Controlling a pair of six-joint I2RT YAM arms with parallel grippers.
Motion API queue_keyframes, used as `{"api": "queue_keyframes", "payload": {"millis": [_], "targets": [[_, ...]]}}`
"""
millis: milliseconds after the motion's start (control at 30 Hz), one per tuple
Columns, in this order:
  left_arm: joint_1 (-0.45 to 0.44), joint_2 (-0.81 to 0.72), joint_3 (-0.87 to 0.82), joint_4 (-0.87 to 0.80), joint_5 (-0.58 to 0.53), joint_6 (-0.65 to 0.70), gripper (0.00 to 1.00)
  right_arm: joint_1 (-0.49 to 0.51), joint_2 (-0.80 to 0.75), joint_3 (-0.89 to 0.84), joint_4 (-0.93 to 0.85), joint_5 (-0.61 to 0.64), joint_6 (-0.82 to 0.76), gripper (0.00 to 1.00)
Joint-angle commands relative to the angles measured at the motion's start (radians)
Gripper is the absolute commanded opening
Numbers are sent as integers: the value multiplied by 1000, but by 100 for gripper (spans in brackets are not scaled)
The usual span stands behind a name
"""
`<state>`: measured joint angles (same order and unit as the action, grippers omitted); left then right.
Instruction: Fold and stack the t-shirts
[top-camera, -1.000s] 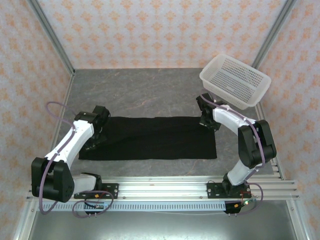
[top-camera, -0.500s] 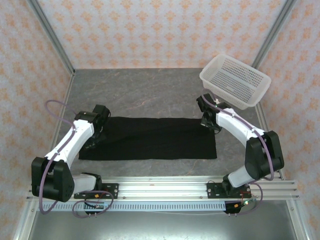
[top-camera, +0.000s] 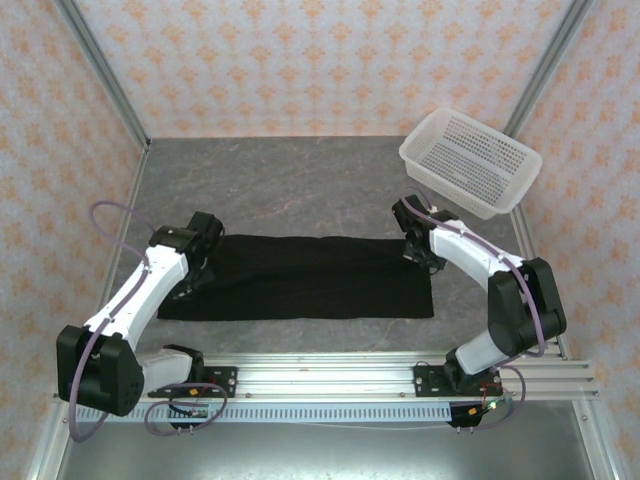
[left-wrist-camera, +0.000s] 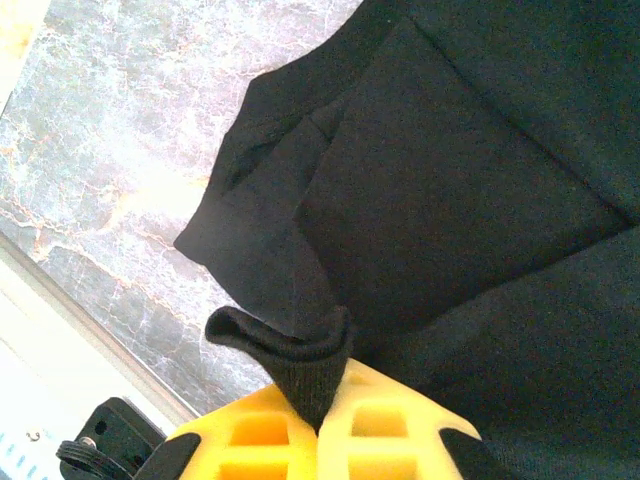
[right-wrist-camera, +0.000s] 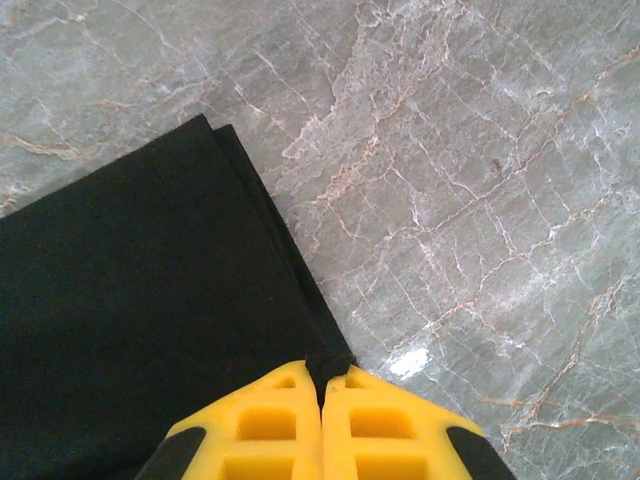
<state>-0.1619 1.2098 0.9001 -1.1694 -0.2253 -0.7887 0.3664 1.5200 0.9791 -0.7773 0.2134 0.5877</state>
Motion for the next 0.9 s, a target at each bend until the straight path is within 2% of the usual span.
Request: {"api": "queue_keyframes", "payload": {"millis": [0, 200, 367, 700, 867], "targets": [[-5, 20, -29, -14, -32, -45, 0, 5, -19, -44, -23, 35, 33, 0], [-7, 25, -75, 12, -51, -71, 0, 4, -81, -101, -49, 10, 106, 16], [-8, 24, -104, 30, -34, -96, 0, 4, -121, -93, -77, 15, 155, 34], [-8, 10, -117, 27, -28, -112, 0, 3, -111, -43, -24, -77, 193, 36], [-8, 2, -119, 19, -40, -118, 0, 3, -56, -88, 18, -154, 234, 29]]}}
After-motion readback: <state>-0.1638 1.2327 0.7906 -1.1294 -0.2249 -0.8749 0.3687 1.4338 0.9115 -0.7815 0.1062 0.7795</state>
